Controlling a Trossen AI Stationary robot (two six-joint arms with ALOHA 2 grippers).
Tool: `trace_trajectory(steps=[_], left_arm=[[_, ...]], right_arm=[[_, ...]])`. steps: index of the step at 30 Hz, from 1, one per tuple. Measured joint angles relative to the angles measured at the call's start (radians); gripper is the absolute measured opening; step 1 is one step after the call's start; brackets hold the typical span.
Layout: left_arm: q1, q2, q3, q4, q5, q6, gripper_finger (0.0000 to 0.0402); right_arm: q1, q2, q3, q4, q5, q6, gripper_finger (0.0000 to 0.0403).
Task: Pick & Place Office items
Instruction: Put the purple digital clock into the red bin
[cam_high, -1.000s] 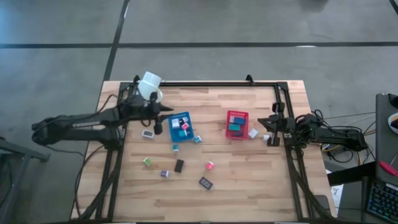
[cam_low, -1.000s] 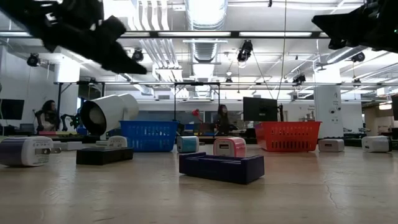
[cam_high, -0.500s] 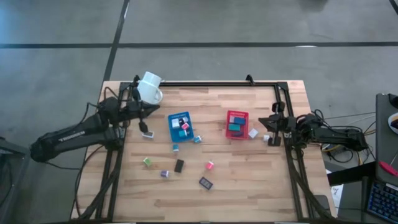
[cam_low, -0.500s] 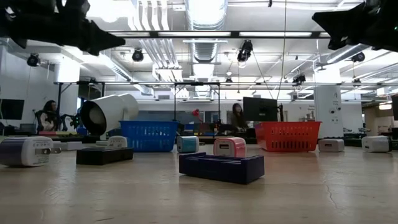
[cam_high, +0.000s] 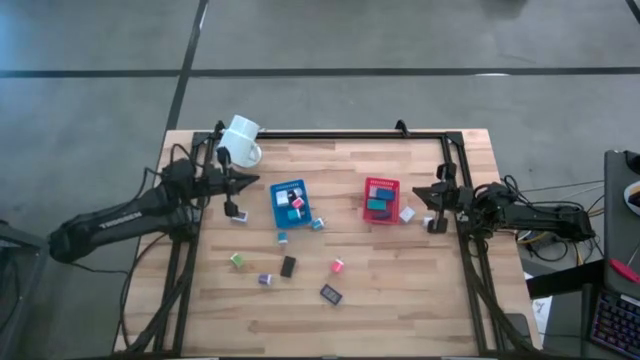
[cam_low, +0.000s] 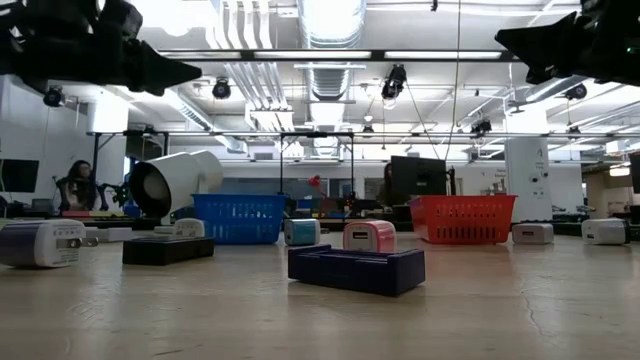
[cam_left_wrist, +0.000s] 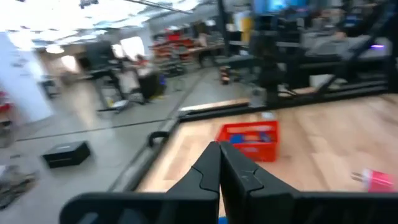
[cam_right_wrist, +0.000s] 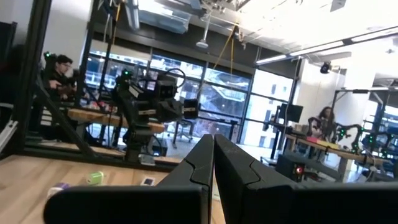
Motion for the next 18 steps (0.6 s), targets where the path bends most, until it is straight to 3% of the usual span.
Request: trace_trajectory(steps=[5, 18], left_arm=[[0.01, 0.054, 0.0, 0.013, 0.122, 0.0, 0.0004], [0.02, 0.052, 0.049, -0.045, 0.102, -0.061, 0.0005]], right_arm=[[0.0, 0.0, 0.0, 0.01, 0.0, 0.002, 0.0008], [0.0, 0.0, 0.0, 0.003, 0.002, 0.0, 0.0008]])
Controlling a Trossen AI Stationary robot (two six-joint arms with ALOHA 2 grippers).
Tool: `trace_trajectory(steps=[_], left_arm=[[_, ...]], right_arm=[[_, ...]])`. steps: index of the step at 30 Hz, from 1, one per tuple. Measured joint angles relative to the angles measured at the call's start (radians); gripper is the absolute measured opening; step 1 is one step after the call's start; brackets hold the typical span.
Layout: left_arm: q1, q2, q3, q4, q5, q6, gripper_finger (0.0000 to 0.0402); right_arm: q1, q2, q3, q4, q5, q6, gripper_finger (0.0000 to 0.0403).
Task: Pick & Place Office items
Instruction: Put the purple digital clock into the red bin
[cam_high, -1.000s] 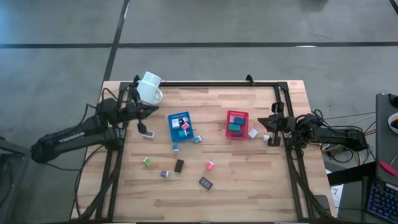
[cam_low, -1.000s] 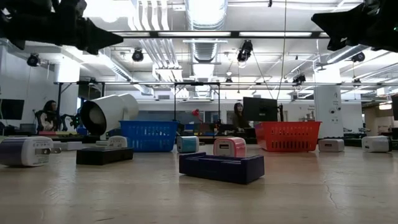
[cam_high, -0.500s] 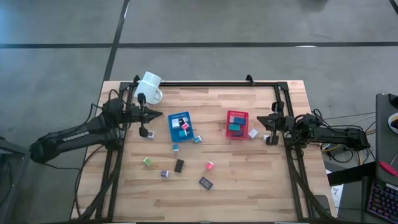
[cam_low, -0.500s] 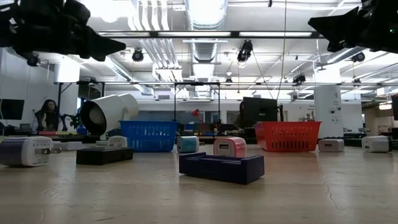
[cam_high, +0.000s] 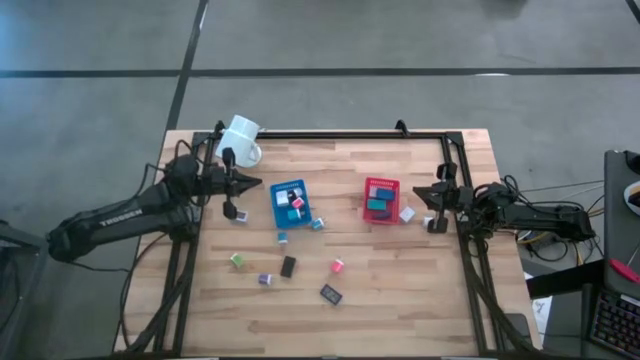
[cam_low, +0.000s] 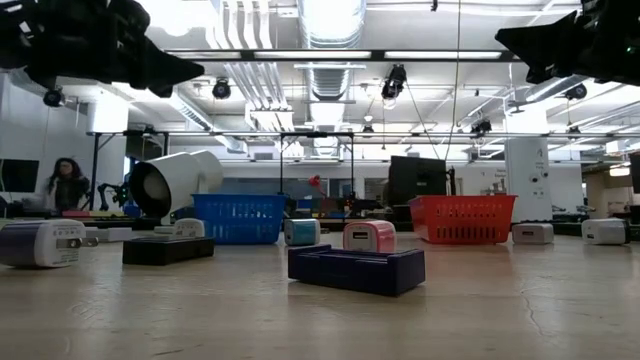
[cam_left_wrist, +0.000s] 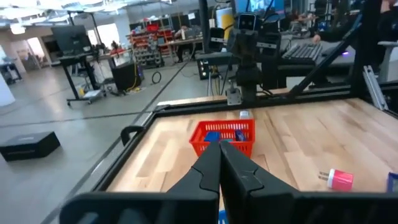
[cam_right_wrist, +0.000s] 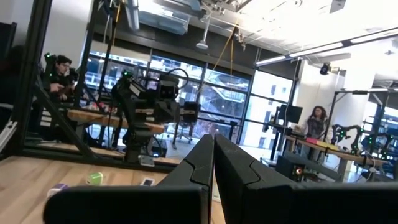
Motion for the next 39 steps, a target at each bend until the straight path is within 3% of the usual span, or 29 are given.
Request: trace_trajectory(steps=[18, 33, 39], left_arm=[[-0.001, 0.044, 0.007, -0.017, 0.012, 0.012, 0.0005], [-0.001, 0.05, 0.011, 0.009, 0.013, 0.008, 0.0005], [-0.001, 0.059, 0.006, 0.02, 0.012, 0.008, 0.0005]], right_arm=[[0.0, 0.0, 0.0, 0.011, 0.021, 0.065, 0.0008], [0.0, 0.021, 0.0, 0.009, 0.022, 0.03, 0.0008], [0.0, 0.057, 0.0, 0.039, 0.069, 0.029, 0.0008]])
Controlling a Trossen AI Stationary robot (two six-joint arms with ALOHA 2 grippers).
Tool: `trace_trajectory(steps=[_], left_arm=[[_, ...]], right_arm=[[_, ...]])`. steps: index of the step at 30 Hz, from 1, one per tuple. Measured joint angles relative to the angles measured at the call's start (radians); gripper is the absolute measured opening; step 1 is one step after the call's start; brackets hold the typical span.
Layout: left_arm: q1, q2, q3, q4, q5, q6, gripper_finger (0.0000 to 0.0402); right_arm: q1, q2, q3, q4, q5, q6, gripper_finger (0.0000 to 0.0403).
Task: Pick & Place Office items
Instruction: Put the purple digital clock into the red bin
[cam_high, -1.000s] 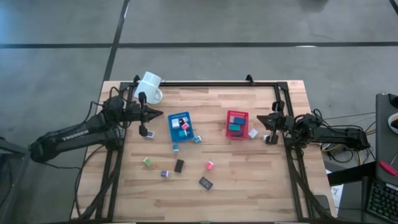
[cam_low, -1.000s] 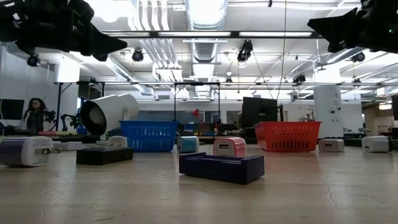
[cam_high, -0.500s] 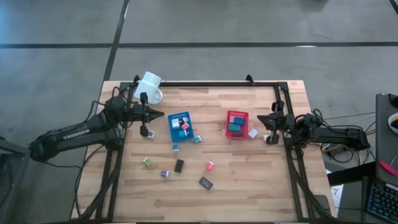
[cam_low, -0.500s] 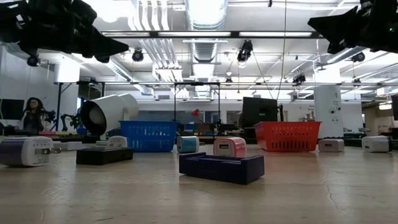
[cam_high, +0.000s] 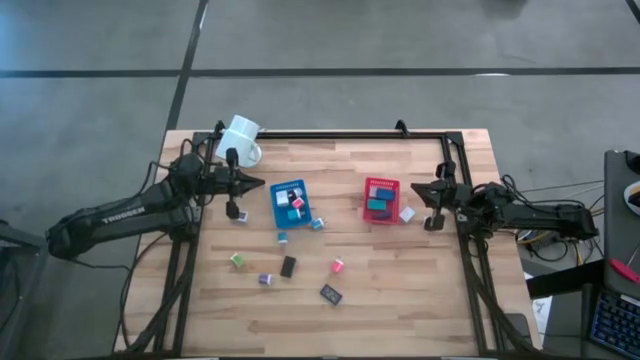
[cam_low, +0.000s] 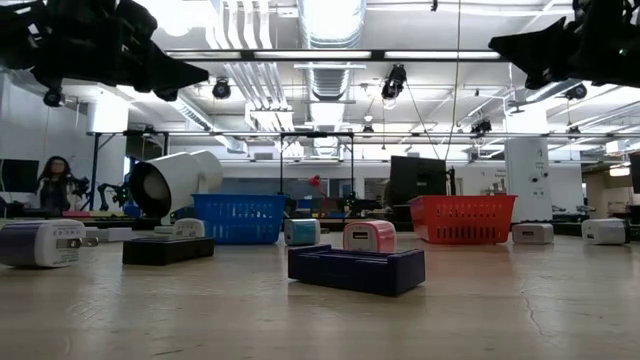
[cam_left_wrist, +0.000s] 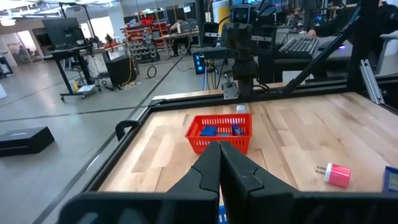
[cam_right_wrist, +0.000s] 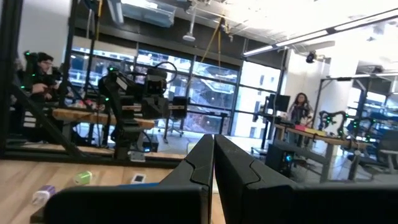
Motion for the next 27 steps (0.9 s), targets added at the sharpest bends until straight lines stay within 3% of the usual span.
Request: trace_trajectory(steps=[27], left_arm=[[0.0, 0.086, -0.002, 0.077, 0.02, 0.007, 0.0005]], right_arm=[[0.0, 0.139, 0.0, 0.11, 0.002, -0.005, 0.0008]])
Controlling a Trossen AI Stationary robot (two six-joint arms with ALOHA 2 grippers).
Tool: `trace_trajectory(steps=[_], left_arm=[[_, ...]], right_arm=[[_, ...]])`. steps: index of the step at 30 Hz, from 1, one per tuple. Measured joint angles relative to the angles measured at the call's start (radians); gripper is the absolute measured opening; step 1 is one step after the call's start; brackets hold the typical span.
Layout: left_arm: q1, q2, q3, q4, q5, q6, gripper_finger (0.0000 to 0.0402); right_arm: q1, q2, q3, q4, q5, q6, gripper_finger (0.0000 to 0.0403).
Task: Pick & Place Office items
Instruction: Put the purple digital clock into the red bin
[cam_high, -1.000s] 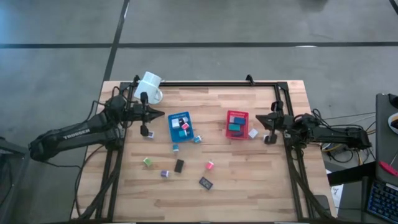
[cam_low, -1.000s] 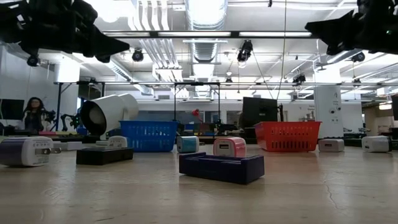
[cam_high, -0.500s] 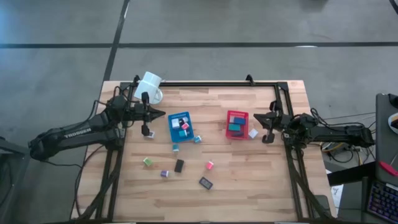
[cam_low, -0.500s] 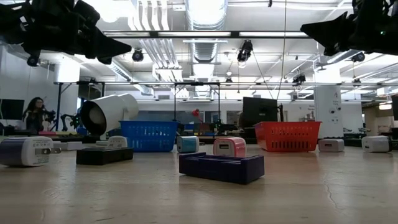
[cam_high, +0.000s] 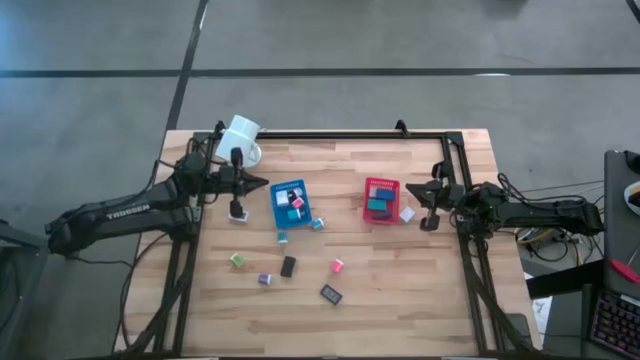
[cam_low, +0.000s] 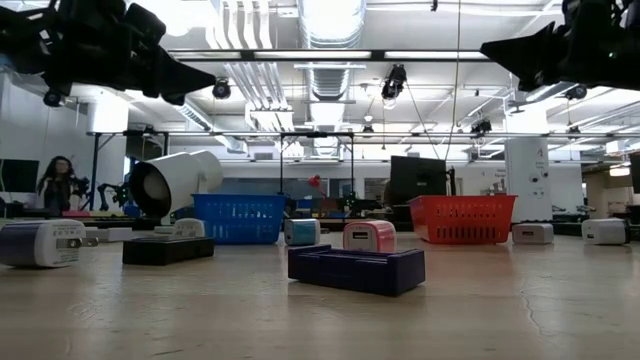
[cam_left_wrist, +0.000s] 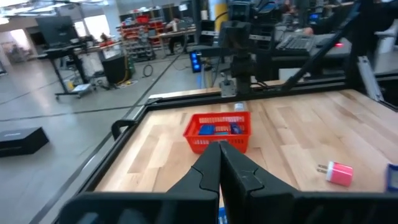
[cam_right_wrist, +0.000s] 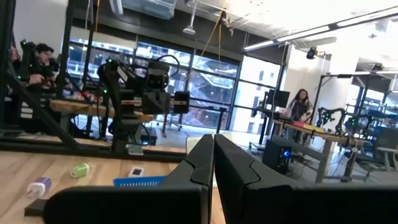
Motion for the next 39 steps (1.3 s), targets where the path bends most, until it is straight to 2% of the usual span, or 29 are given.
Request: trace_trajectory(steps=[6, 20, 24, 32, 39], left_arm=[[0.0, 0.0, 0.0, 0.0, 0.034, -0.004, 0.0005], [0.0, 0.0, 0.001, 0.001, 0.035, -0.012, 0.0005], [0.0, 0.0, 0.001, 0.001, 0.035, -0.013, 0.0005], [0.0, -0.001, 0.001, 0.0, 0.033, -0.034, 0.0005], [0.0, 0.012, 0.001, 0.0, 0.017, -0.071, 0.0005]], right_arm=[[0.0, 0.006, 0.0, 0.001, 0.001, 0.052, 0.0008], [0.004, 0.075, 0.042, 0.008, 0.117, 0.092, 0.001], [0.019, 0.186, 0.12, -0.035, 0.102, 0.113, 0.0026], [0.058, 0.525, 0.302, -0.036, 0.101, 0.087, 0.008], [0.069, 0.747, 0.472, -0.031, 0.099, 0.088, 0.0119]])
